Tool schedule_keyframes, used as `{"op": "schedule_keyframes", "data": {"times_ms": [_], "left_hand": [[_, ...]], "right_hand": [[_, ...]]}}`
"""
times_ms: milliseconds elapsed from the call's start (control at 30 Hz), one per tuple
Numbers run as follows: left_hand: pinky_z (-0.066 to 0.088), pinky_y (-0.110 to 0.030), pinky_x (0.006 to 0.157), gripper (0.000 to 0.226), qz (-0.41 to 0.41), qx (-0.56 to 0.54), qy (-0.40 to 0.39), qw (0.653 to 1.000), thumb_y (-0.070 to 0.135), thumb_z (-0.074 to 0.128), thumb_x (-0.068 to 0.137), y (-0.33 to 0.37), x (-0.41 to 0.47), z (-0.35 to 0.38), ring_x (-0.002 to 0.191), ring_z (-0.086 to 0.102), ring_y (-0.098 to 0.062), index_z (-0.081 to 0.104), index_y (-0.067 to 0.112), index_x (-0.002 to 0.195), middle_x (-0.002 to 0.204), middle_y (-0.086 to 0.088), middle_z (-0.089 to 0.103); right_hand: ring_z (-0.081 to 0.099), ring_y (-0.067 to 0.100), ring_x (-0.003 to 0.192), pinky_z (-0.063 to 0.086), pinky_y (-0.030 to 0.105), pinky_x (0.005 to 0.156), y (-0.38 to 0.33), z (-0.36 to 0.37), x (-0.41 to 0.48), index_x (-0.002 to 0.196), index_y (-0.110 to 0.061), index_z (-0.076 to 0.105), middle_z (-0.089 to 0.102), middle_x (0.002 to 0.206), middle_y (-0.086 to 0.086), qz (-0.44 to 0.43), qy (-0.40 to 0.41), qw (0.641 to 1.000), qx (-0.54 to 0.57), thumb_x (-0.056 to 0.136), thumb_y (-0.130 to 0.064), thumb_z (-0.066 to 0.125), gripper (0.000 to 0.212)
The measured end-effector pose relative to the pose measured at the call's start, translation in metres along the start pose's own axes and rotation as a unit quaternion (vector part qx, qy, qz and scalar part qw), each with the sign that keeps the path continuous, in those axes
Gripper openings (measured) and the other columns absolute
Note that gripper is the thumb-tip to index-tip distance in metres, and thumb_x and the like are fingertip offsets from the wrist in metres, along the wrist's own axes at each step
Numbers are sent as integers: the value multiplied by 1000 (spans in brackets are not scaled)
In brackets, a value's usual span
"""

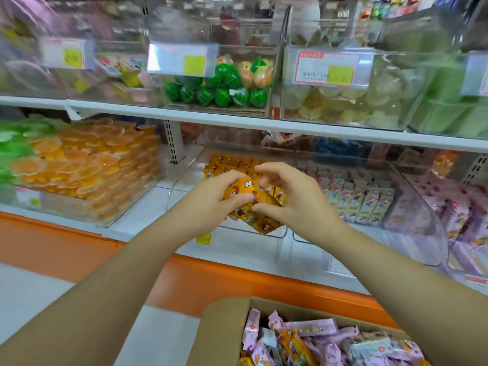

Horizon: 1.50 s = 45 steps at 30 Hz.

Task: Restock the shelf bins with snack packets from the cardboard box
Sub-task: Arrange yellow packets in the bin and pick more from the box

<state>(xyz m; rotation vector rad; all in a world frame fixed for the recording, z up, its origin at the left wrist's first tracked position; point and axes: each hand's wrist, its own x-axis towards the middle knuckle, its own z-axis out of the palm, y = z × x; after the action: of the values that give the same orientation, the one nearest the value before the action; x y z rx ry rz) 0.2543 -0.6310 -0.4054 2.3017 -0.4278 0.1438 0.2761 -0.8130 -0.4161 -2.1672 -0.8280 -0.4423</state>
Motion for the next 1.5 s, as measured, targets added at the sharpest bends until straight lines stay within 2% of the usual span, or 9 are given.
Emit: {"op": "schedule_keyframes", "data": {"times_ms": [67,200,400,533,767,967,1133,1300,1500], "left_hand": [[46,-12,56,14,-23,20,24,999,30,52,96,-16,15,-5,66,64,-2,51,30,109,88,12,61],[52,-42,81,34,-92,190,46,976,37,50,96,-56,59,-10,94,62,-27,49,19,126,110,-8,62],[45,-39,85,36,-136,334,-86,929,30,49,98,-92,122,23,110,53,-34,46,11,128,123,-16,55],[46,-44,93,39,-153,313,-102,932,30,51,97,-107,147,39,116,52,-35,46,15,133,131,-16,54],[42,-44,97,70,-168,246,26,954,28,73,82,-110,150,58,118,49,-37,34,15,139,138,-17,34],[40,-47,101,81,-178,218,30,959,26,75,80,-105,134,60,125,43,-36,26,19,144,145,-13,23],[47,-43,90,51,-91,214,99,967,26,63,90,-69,99,61,106,54,-25,42,21,136,139,-4,33],[50,-36,71,21,93,163,182,965,14,55,90,-26,50,95,77,54,-12,62,17,110,114,-1,54],[50,-39,74,21,132,151,219,955,13,48,89,-7,-4,158,94,60,-27,64,13,102,104,-5,62]], "right_hand": [[52,1,107,38,12,92,18,0,2,125,-24,53,57,114,-10,43,3,999,-22,77,-29,76,54],[41,12,124,23,12,93,62,1,1,126,-23,54,46,132,-3,134,-74,979,-132,85,-36,67,45],[38,10,127,22,10,91,85,7,6,120,-24,59,36,138,-5,145,-89,980,-100,84,-38,67,40],[37,8,126,22,8,89,93,10,5,117,-23,61,38,136,-5,130,-73,985,-88,81,-41,69,41],[34,6,127,22,11,92,100,13,0,115,-24,62,38,135,-8,125,-45,989,-58,79,-41,69,40],[28,7,135,18,11,100,93,8,-6,128,-27,53,29,148,-8,118,-58,989,-72,80,-46,66,53],[39,6,124,19,-3,96,79,-7,-46,115,-23,61,46,130,-7,75,11,994,-72,86,-30,67,31],[56,9,93,43,16,83,69,-25,-119,98,-12,67,61,98,-3,37,69,995,-64,88,-23,54,20],[52,6,79,47,24,74,89,-44,-223,99,-13,66,57,90,-6,125,-13,986,-110,86,-21,57,18]]}}
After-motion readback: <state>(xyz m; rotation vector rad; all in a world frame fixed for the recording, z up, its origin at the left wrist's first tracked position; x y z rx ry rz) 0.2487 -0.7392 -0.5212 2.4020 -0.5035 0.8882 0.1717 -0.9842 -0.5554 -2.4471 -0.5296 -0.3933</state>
